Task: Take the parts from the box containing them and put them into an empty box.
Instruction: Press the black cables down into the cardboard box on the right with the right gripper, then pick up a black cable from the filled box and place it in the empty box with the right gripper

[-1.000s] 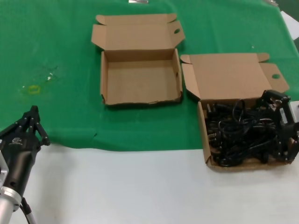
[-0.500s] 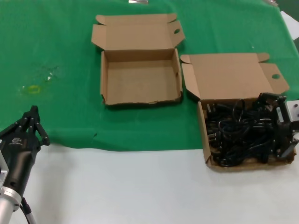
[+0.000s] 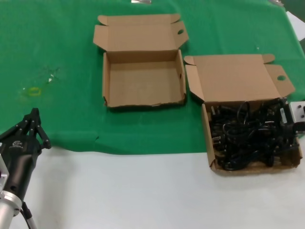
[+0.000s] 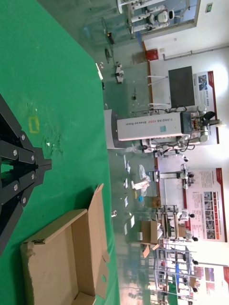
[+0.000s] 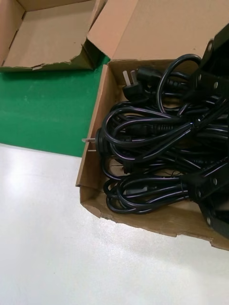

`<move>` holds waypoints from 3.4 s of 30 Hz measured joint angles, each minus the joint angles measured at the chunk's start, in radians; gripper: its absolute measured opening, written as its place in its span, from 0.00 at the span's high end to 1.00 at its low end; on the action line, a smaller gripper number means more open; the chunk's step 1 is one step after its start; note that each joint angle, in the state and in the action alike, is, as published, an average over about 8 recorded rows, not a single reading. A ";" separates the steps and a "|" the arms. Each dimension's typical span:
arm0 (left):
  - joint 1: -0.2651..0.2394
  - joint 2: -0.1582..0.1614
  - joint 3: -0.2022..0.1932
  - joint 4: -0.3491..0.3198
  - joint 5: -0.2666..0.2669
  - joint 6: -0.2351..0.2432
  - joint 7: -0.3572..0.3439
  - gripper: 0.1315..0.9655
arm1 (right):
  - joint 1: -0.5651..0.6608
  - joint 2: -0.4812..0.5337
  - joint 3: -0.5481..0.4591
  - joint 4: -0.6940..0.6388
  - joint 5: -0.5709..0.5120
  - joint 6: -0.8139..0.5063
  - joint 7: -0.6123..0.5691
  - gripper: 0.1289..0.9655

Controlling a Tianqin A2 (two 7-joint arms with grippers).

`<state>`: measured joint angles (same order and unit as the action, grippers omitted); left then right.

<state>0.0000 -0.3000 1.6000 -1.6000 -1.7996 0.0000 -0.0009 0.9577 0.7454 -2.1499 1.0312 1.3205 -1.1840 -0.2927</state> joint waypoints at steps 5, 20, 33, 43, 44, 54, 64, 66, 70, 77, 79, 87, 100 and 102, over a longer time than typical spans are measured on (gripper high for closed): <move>0.000 0.000 0.000 0.000 0.000 0.000 0.000 0.99 | 0.001 -0.009 0.003 -0.013 -0.005 0.001 -0.008 0.49; 0.000 0.000 0.000 0.000 0.000 0.000 0.000 0.99 | 0.015 -0.016 0.011 -0.012 -0.018 -0.005 -0.005 0.82; 0.000 0.000 0.000 0.000 0.000 0.000 0.000 0.99 | 0.037 0.026 0.034 0.101 -0.017 -0.060 0.095 0.89; 0.000 0.000 0.000 0.000 0.000 0.000 0.000 0.99 | 0.128 -0.001 0.043 0.145 -0.001 -0.128 0.193 0.90; 0.000 0.000 0.000 0.000 0.000 0.000 0.000 0.99 | 0.138 -0.012 0.043 0.140 0.000 -0.129 0.198 0.90; 0.000 0.000 0.000 0.000 0.000 0.000 0.001 0.99 | 0.209 -0.181 0.016 0.001 0.003 -0.065 0.191 0.90; 0.000 0.000 0.000 0.000 0.000 0.000 0.001 0.99 | 0.283 -0.392 -0.012 -0.281 0.000 0.061 0.062 0.90; 0.000 0.000 0.000 0.000 0.000 0.000 0.001 0.99 | 0.305 -0.434 -0.013 -0.358 0.003 0.090 0.013 0.90; 0.000 0.000 0.000 0.000 0.000 0.000 0.001 0.99 | 0.352 -0.516 -0.008 -0.527 0.011 0.151 -0.099 0.90; 0.000 0.000 0.000 0.000 0.000 0.000 0.001 0.99 | 0.433 -0.646 0.030 -0.821 0.042 0.263 -0.291 0.90; 0.000 0.000 0.000 0.000 0.000 0.000 0.001 0.99 | 0.448 -0.673 0.042 -0.882 0.052 0.291 -0.332 0.90; 0.000 0.000 0.000 0.000 0.000 0.000 0.001 0.99 | 0.465 -0.730 0.075 -0.988 0.079 0.384 -0.418 0.90; 0.000 0.000 0.000 0.000 0.000 0.000 0.001 0.99 | 0.434 -0.745 0.011 -0.980 0.185 0.495 -0.450 0.90; 0.000 0.000 0.000 0.000 0.000 0.000 0.001 0.99 | 0.429 -0.745 -0.010 -0.976 0.214 0.510 -0.456 0.90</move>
<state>0.0000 -0.3000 1.6000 -1.6000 -1.7997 0.0000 -0.0002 1.3866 0.0003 -2.1602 0.0556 1.5343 -0.6736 -0.7483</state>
